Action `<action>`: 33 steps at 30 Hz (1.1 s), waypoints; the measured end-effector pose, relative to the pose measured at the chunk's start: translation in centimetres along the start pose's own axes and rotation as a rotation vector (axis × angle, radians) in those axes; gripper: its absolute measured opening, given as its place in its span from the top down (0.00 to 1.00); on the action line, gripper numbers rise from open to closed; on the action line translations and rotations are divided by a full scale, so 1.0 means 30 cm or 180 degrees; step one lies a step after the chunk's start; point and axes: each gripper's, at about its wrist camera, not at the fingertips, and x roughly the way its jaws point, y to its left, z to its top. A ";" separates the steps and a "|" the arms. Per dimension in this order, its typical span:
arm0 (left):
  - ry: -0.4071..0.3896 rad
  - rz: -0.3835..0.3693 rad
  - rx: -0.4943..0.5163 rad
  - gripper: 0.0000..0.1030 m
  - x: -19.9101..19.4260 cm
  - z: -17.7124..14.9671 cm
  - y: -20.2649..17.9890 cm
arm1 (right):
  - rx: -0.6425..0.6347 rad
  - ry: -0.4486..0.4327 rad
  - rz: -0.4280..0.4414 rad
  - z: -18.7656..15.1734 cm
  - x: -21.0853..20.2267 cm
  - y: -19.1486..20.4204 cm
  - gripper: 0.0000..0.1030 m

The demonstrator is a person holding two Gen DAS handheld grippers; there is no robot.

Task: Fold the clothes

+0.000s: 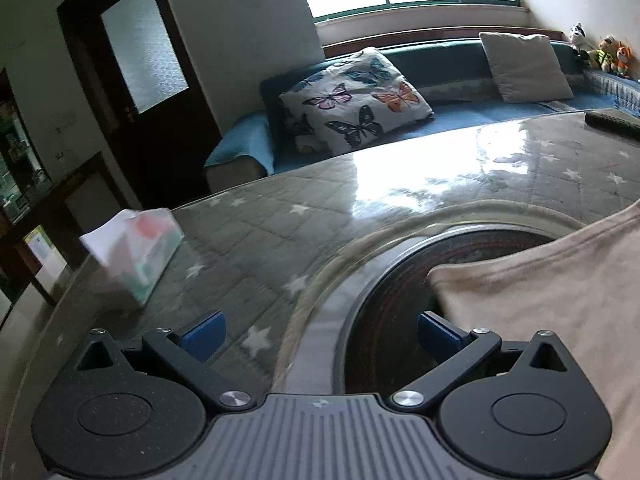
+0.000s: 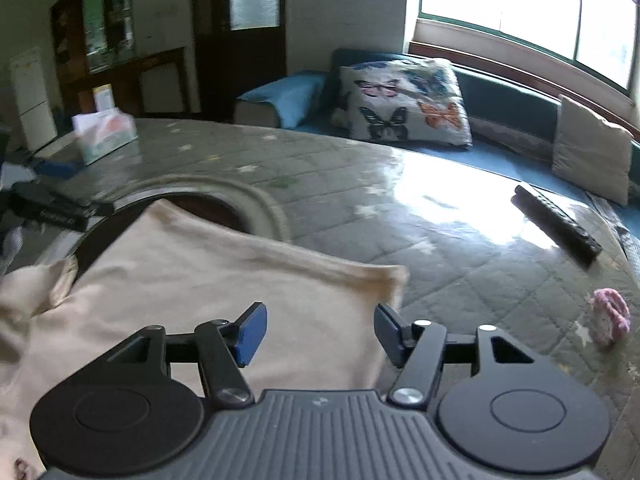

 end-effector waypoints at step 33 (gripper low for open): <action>-0.0126 -0.1103 -0.0285 0.94 -0.288 -0.254 -0.045 | -0.0263 0.0226 0.0281 -0.174 -0.082 0.259 0.20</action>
